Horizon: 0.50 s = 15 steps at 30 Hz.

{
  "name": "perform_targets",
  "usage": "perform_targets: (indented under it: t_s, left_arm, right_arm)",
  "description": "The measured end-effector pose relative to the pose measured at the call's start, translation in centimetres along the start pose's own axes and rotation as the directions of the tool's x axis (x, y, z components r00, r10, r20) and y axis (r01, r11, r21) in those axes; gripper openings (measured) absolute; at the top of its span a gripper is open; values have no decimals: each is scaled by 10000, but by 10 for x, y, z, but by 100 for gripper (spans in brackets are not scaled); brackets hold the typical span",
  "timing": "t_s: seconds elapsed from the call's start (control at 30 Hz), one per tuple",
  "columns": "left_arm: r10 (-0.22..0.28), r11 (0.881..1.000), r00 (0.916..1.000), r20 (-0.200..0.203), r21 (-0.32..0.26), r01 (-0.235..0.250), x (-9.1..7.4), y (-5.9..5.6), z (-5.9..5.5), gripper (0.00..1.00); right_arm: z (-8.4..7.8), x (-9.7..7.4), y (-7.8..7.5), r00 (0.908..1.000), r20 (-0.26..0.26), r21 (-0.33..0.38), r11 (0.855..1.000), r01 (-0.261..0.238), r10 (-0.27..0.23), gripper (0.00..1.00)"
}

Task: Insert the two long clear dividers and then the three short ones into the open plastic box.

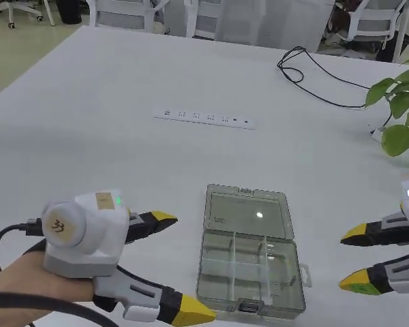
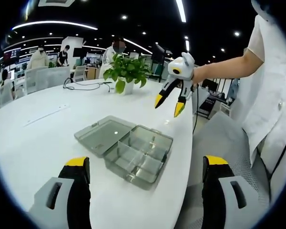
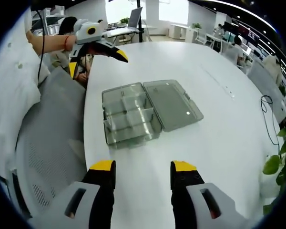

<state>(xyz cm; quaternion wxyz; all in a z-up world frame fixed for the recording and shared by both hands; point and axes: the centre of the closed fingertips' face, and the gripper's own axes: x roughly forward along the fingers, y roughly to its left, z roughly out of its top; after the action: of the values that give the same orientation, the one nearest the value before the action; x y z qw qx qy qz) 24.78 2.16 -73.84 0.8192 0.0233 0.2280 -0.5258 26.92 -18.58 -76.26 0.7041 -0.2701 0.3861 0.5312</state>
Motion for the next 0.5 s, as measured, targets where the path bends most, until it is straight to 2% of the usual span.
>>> perform_targets:
  t_s: [0.2, 0.27, 0.4, 0.47, 0.5]
  left_arm:
    - [-6, 10000, 10000, -8, -5, 6, 0, 0, 1, 100]
    - [-11, 10000, 10000, -10, -38, 11, 0, 0, 1, 100]
    - [-39, 10000, 10000, -53, -36, 39, 0, 0, 0, 100]
    - [-27, 10000, 10000, -59, -52, 26, 0, 0, 0, 100]
    - [-18, 10000, 10000, -67, -85, 17, 0, 1, -1, 100]
  right_arm:
    - [-40, -4, -6, 9952, -978, -246, 9997, 78, -102, 49]
    - [-59, -4, -7, 9890, -1476, -407, 9992, -1, -59, 49]
    - [-82, -3, -6, 9772, -2122, -627, 9978, -219, 81, 50]
    - [-93, 0, -5, 9692, -2456, -767, 9963, -387, 188, 50]
    - [-101, 1, -4, 9611, -2751, -958, 9941, -512, 230, 50]
